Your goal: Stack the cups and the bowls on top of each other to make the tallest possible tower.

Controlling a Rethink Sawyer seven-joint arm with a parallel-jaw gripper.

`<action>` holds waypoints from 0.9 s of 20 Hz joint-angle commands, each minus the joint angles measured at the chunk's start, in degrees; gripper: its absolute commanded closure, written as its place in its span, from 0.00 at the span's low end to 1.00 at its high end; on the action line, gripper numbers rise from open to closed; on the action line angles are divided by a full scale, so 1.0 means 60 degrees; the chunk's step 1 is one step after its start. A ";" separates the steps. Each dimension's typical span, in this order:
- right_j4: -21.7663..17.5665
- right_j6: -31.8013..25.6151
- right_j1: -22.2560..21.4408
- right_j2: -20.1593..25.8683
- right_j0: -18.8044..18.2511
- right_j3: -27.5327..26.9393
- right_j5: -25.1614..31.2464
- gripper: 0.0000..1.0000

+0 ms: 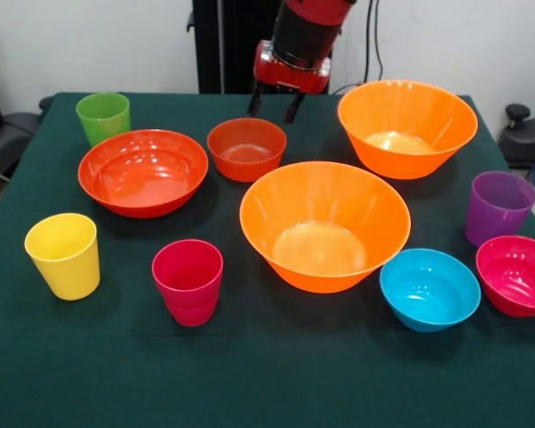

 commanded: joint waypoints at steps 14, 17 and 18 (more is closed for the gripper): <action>-0.1819 0.0766 -0.1053 0.2860 -0.1214 0.1473 -0.2092 0.00; -0.1428 0.1248 -0.1408 0.2844 -0.0599 0.1812 -0.2013 0.00; -0.1318 0.1375 -0.1457 0.2888 -0.0473 0.1904 -0.2021 0.00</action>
